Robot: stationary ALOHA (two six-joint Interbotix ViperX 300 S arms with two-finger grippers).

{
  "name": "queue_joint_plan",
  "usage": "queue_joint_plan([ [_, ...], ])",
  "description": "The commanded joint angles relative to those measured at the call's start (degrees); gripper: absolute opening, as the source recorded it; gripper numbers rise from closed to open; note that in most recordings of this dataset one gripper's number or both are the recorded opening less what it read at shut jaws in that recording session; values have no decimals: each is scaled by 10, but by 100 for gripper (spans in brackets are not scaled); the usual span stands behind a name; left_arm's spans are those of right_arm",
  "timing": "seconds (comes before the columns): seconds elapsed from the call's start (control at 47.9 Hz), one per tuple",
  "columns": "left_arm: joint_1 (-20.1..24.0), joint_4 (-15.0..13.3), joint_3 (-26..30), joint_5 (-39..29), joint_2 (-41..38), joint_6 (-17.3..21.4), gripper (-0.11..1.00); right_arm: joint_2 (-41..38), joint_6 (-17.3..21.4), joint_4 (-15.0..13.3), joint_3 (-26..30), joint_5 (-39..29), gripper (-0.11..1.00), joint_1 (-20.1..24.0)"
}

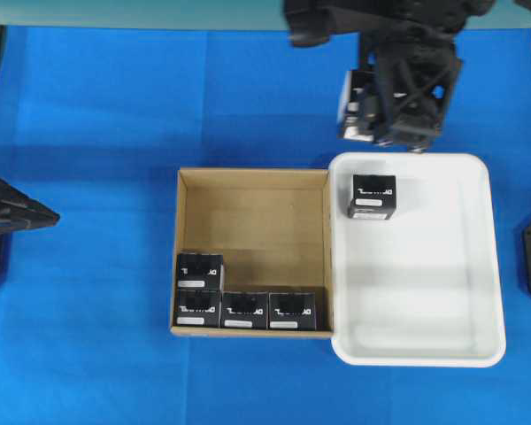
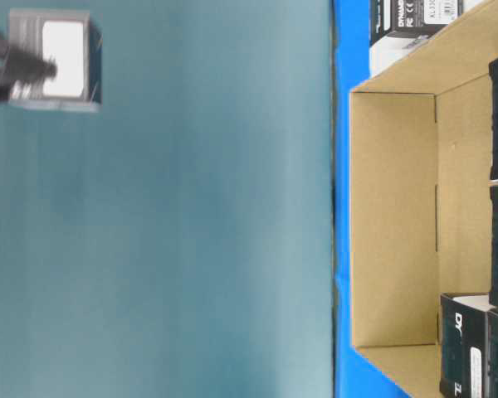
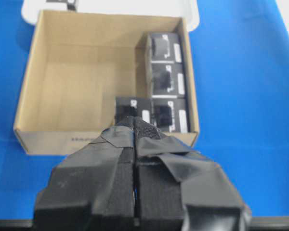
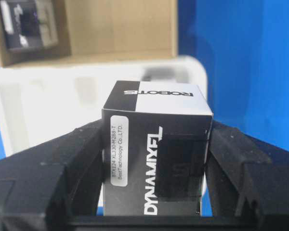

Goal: Pick the box from inside the cardboard box.
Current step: 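Lift the black box out and carry it right toward the white tray, then lower the held black box into the white tray beside the other box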

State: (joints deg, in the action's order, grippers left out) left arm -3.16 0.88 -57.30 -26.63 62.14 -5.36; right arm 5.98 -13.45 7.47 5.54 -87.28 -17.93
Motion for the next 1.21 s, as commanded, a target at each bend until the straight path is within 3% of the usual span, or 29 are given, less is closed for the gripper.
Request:
queue_joint_plan([
  [0.0, 0, 1, 15, 6, -10, 0, -7, 36, -1, 0, -42, 9, 62, -8],
  [0.313, 0, 1, 11, 6, -15, 0, -7, 143, -4, 0, -231, 124, 62, -33],
  [0.563, 0, 1, 11, 7, -16, -1, -7, 167, -41, 0, -371, 194, 62, -33],
  [0.835, 0, 1, 13, 15, -13, -1, -7, 164, -90, 0, -471, 298, 62, -32],
  [1.189, 0, 1, 12, 34, -16, -2, -7, 134, -111, 0, -543, 392, 62, -31],
])
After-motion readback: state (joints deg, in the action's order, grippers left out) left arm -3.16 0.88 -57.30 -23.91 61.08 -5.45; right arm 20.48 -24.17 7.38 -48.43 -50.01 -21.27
